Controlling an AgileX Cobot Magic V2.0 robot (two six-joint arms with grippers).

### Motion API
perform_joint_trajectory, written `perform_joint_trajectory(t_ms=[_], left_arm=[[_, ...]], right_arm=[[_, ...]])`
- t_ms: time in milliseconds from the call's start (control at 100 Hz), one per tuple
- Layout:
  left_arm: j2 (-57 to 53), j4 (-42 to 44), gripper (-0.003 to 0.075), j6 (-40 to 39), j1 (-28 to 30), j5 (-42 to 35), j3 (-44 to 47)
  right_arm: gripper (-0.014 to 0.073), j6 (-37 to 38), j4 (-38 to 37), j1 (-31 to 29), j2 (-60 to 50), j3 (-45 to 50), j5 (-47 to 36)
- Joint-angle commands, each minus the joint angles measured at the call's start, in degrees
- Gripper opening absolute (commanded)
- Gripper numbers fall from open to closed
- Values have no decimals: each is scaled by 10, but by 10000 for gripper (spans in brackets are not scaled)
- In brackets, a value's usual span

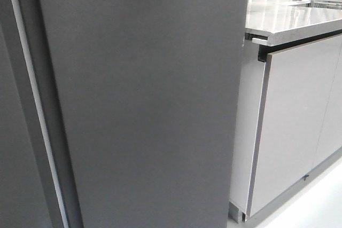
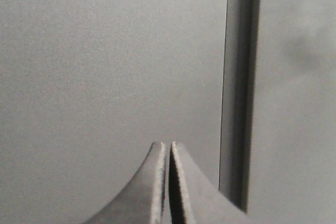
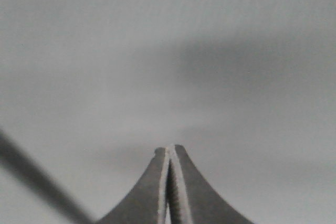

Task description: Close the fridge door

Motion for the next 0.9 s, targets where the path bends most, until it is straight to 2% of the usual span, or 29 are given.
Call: perform_joint_trajectory(t_ms=[0,60,130,190,270,480,660,890], left_arm=[[-6,-2,-20,-1,1,-42,20],[-6,-2,-20,-1,1,-42,20],[-6,-2,-20,-1,1,-42,20],[-6,-2,-20,-1,1,-42,20],[-6,-2,-20,-1,1,-42,20],[-6,-2,-20,-1,1,-42,20],[-6,-2,-20,-1,1,-42,20],[-6,-2,-20,-1,1,-42,20]], right_arm=[[-46,142,-169,-5,-58,-21,43],[-46,214,-276,-5,-72,-21,92],[-46,276,-358,-6,-91,-21,141],[-46,326,-407,-10,-112,-18,173],[-46,351,-453,-14,-149,1,183],[-46,351,-479,-17,-305,145,134],[-46,351,-495,-53,-461,308,90],[-46,351,-494,-65,-632,457,109]])
